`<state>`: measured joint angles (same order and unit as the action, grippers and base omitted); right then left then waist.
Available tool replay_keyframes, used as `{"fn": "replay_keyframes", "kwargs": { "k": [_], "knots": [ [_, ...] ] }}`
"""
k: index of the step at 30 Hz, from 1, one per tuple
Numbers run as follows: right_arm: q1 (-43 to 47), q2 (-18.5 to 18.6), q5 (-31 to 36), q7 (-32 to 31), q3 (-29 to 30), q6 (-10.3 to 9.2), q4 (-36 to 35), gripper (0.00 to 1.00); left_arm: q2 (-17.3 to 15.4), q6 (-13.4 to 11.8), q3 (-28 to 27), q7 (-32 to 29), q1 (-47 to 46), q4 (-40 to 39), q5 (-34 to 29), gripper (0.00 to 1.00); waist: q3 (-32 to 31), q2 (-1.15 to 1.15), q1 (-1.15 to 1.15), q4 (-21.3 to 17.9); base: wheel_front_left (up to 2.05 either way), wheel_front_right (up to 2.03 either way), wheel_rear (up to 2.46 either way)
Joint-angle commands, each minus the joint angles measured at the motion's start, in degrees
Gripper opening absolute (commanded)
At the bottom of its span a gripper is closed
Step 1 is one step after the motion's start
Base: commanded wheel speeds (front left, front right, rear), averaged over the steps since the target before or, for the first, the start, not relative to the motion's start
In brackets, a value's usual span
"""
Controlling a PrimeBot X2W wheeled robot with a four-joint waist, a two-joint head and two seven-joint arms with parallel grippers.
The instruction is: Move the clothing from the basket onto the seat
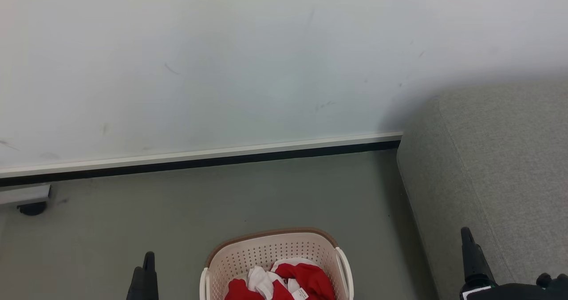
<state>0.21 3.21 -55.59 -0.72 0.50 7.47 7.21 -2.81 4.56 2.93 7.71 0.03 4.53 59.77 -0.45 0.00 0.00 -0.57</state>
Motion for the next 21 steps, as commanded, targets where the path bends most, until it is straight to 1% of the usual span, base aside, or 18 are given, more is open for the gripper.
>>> {"fn": "replay_keyframes", "kwargs": {
  "k": [1,9,13,21],
  "knots": [
    [-1.42,0.7,2.24,0.7,-0.89,0.01,-1.06,1.0,-0.06,-0.3,0.27,0.55,-0.07,-1.35,-2.74,1.0,-0.01,0.0,0.0,-0.02,0.0,0.0,0.0],
    [-2.02,2.34,10.67,2.74,-5.95,0.02,-2.04,1.0,-0.07,-1.34,1.8,1.46,0.26,-3.15,-12.03,1.0,-0.13,0.0,0.0,-0.13,0.0,0.0,0.0],
    [-2.42,3.02,13.88,3.72,-8.18,0.02,-2.0,1.0,-0.07,-1.71,2.35,1.9,0.45,-3.97,-16.07,1.0,-0.19,0.0,0.0,-0.22,0.0,0.0,0.0],
    [-2.78,3.22,18.72,5.56,-10.79,0.02,-2.82,1.0,-0.08,-2.74,2.96,2.69,0.79,-5.05,-22.26,1.0,-0.33,0.0,0.0,-0.35,0.0,0.0,0.0]
  ]
}}
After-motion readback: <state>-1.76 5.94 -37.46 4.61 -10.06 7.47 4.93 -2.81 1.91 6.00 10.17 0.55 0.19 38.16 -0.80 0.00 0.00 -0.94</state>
